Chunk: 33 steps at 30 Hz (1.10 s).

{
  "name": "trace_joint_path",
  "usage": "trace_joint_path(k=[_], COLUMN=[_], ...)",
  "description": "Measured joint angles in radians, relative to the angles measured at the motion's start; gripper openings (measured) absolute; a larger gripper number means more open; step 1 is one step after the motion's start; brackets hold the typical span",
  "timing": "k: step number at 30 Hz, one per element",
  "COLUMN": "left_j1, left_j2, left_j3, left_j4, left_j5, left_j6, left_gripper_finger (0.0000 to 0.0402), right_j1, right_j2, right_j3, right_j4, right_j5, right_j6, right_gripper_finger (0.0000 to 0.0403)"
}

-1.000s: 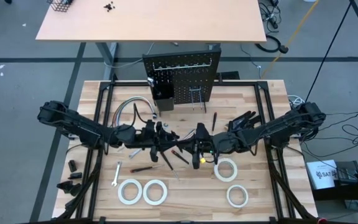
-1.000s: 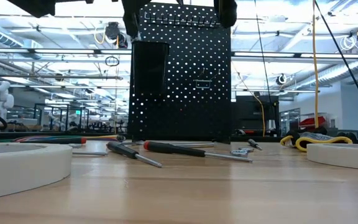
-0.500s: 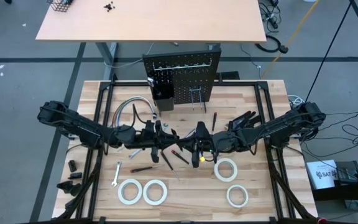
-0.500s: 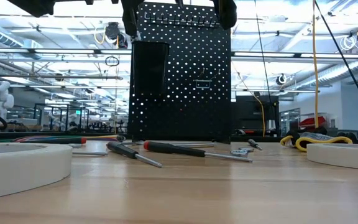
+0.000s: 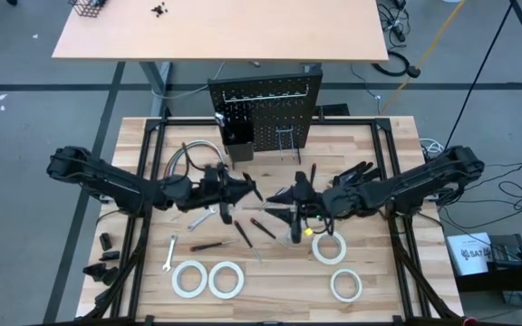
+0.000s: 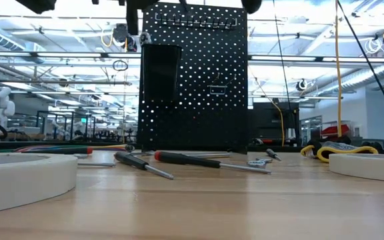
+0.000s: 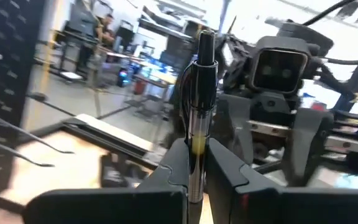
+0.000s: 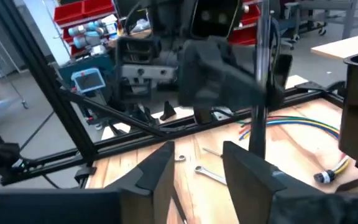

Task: Hang tools onto peg board
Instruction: Put the black pen into the peg board

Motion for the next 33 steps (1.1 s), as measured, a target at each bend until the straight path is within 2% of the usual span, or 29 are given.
trace_joint_path(k=[7, 13, 21, 27, 33], left_j1=[0.063, 0.171, 0.306, 0.33, 0.333], left_j2=[-0.162, -0.243, -0.237, -0.232, -0.232], left_j3=[0.0, 0.0, 0.0, 0.0, 0.0], left_j4=[-0.081, -0.114, -0.173, -0.178, -0.25], left_j5=[-0.181, -0.266, -0.268, -0.266, -0.265], left_j6=[0.177, 0.281, 0.27, 0.271, 0.245], left_gripper_finger=[0.002, 0.002, 0.002, 0.002, 0.002], right_j1=[-0.001, -0.003, -0.016, -0.025, -0.034], right_j2=[-0.129, -0.16, -0.154, -0.154, -0.154], right_j3=[0.0, 0.0, 0.0, 0.0, 0.0], right_j4=[-0.238, -0.293, -0.362, -0.388, -0.394], right_j5=[0.01, 0.012, 0.014, 0.016, 0.015], right_j6=[-0.01, -0.013, -0.014, -0.014, -0.018], right_gripper_finger=[0.0156, 0.0151, 0.0151, 0.0149, 0.0149])
